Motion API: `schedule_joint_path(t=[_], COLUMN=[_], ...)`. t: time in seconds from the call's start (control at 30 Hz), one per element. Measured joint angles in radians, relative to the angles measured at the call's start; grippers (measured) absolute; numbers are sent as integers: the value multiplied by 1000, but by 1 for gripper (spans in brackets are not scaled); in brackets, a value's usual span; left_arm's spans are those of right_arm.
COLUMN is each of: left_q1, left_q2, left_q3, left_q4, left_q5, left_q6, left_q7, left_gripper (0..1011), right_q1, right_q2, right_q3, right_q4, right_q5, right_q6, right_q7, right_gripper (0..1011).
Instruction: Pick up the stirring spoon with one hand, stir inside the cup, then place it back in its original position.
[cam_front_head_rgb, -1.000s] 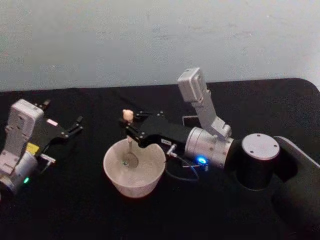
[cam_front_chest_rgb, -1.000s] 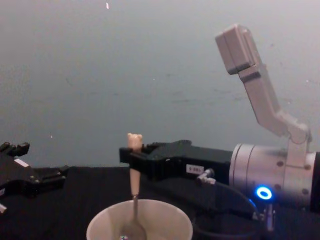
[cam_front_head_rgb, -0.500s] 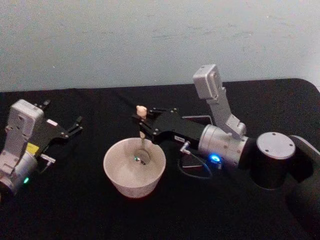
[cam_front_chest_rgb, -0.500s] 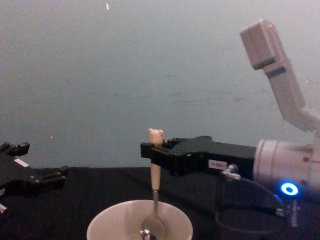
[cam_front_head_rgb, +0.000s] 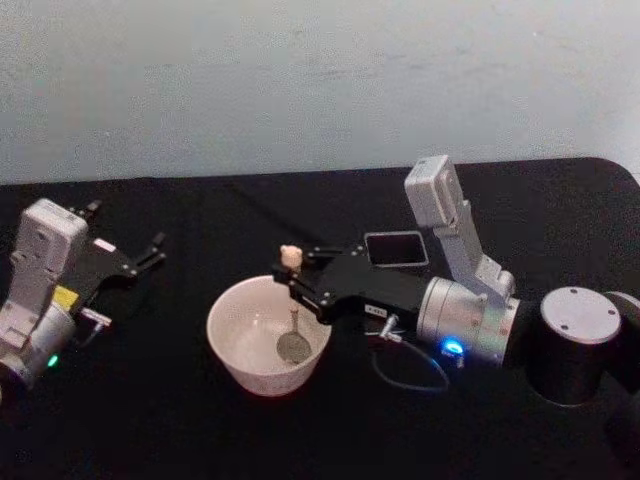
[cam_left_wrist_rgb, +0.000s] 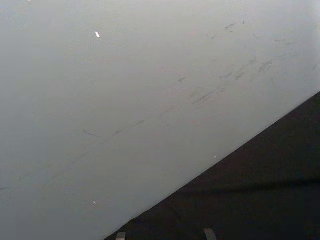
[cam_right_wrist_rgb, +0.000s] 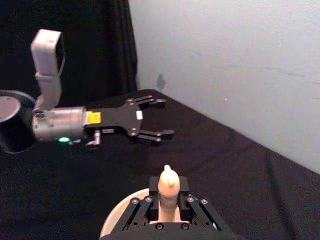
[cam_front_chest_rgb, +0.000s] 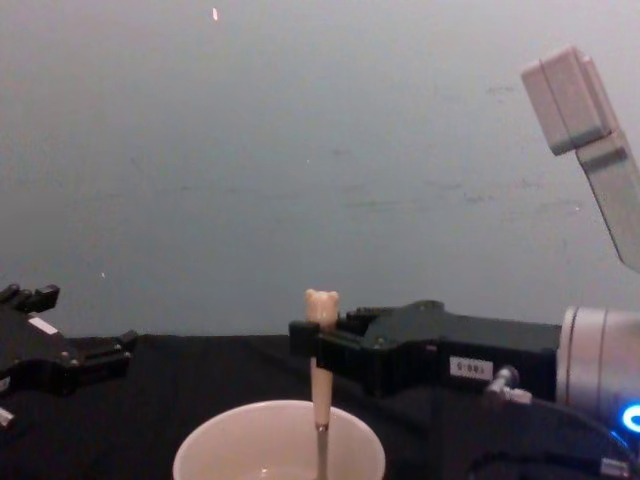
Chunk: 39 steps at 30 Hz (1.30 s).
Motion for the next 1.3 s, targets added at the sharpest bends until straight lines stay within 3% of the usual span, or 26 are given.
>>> schedule_joint_path(t=[0.3,0.73,0.97,1.3], left_q1=[0,0,0,0], left_q2=[0,0,0,0], left_q3=[0,0,0,0], left_q4=[0,0,0,0], left_q5=[0,0,0,0], left_q6=[0,0,0,0], left_q7=[0,0,0,0], left_gripper=[1001,1001,1002,1001], right_q1=[-12,19,45,64], right_q2=[7,-41,-91,-122], right_q3=[-29,-63,-57,-25], right_q4=[-35,-6,46,97], right_q5=[7,-3,-25,-45], right_q6=[5,-3,-13,-17], right_q7=[10,-7,-56,-94], right_gripper=[218,218,218,218])
